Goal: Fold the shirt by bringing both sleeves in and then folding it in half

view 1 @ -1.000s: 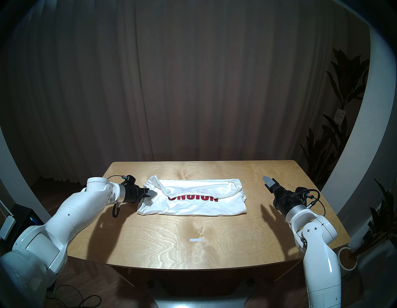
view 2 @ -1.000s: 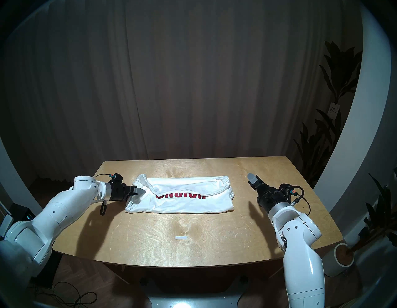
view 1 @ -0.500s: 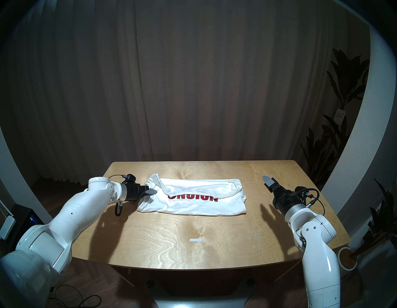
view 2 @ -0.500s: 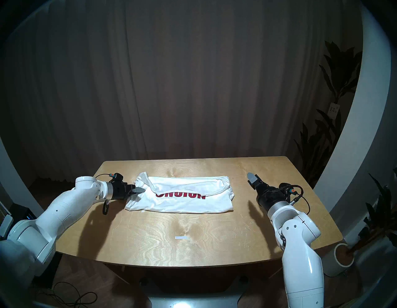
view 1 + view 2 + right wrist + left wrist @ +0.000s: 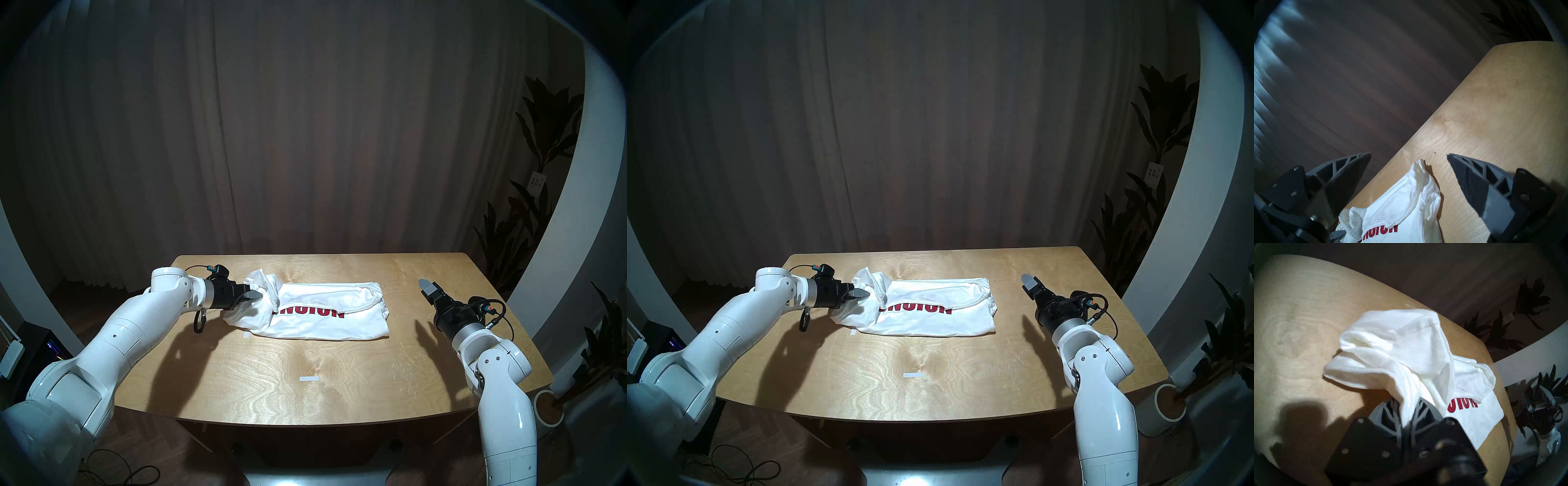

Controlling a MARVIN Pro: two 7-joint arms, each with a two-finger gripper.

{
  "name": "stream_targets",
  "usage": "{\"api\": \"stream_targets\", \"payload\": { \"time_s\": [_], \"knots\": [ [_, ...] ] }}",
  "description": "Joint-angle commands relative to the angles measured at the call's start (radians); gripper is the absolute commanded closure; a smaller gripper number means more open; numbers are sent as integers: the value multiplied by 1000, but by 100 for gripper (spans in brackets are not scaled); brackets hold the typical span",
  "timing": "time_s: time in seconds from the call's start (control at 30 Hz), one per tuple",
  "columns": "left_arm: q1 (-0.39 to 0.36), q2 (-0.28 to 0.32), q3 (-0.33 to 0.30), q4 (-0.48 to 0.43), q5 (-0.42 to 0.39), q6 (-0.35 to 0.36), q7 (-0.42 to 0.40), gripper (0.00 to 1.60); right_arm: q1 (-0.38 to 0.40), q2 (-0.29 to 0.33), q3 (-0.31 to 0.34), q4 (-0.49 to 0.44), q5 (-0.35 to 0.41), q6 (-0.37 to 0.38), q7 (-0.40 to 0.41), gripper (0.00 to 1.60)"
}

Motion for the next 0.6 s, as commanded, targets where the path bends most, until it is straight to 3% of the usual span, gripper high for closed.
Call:
{"api": "stream_targets", "payload": {
  "time_s": [0.0, 0.27, 0.53, 0.57],
  "knots": [
    [-5, -22, -47, -117, -28, 22, 121, 160, 18, 7, 13, 6, 11, -8, 23, 0],
    [17, -99, -66, -214, -86, 73, 269, 160, 16, 12, 34, 23, 23, -8, 39, 0],
    [8, -210, -20, -233, -101, 80, 440, 160, 3, 16, 53, 34, 34, -10, 56, 0],
    [0, -203, 2, -240, -103, 69, 441, 160, 1, 17, 57, 37, 36, -9, 56, 0]
  ]
}}
